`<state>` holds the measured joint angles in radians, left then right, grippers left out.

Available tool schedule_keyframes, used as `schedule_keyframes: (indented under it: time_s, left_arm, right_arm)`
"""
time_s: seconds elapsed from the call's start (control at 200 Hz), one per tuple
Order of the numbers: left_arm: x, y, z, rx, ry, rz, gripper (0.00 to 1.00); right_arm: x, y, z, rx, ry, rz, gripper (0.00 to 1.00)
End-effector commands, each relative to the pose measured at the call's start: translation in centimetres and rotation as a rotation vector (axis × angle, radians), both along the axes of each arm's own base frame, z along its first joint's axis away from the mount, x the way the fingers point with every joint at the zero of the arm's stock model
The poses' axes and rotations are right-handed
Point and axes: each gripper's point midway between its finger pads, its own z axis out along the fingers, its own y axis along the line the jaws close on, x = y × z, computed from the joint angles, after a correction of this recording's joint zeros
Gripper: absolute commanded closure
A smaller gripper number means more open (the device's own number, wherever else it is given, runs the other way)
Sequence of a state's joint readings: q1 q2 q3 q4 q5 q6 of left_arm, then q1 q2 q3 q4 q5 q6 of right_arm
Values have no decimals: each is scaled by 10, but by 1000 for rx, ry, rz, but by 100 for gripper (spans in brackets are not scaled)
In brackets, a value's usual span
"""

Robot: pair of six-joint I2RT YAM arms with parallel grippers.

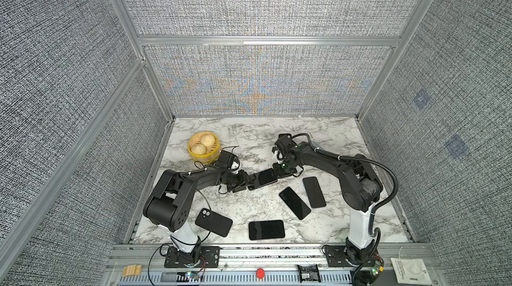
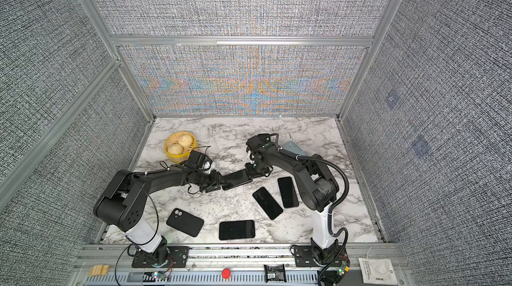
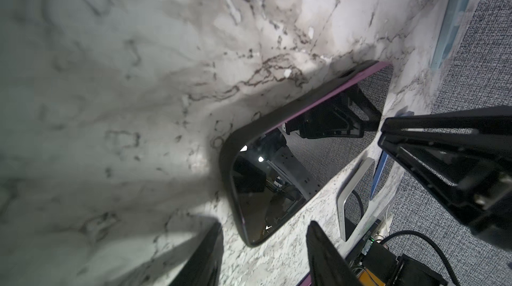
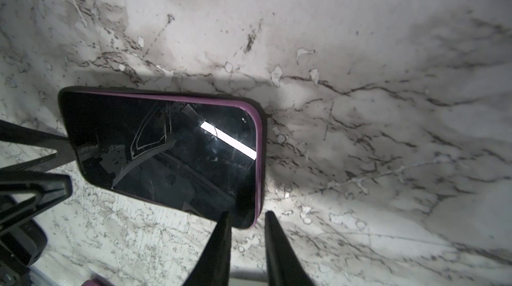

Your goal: Put the phone into the phone case

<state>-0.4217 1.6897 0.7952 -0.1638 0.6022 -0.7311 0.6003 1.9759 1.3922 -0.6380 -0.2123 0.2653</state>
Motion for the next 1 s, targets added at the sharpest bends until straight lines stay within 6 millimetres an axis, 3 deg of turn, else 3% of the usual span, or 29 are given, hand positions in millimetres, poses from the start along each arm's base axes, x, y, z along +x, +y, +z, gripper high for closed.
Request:
schedule_keyframes:
  time_s: [0.0,0.485,0.72,0.995]
  left_arm:
    - [1,0,-6,9,1,4,52]
    - [3,-2,-10,4,4,9,64]
    - [2,-1,-12,5,8,9,65]
    - [3,1,-10,30,-1,6,64]
  right_arm:
    - [0,1,-4,10,10,-8,78]
    - [-12,7,-20,62,77,-18,90]
    - [-18,7,-32,64,110,-23,90]
    - [-16,4,-33,23,85,-20,90]
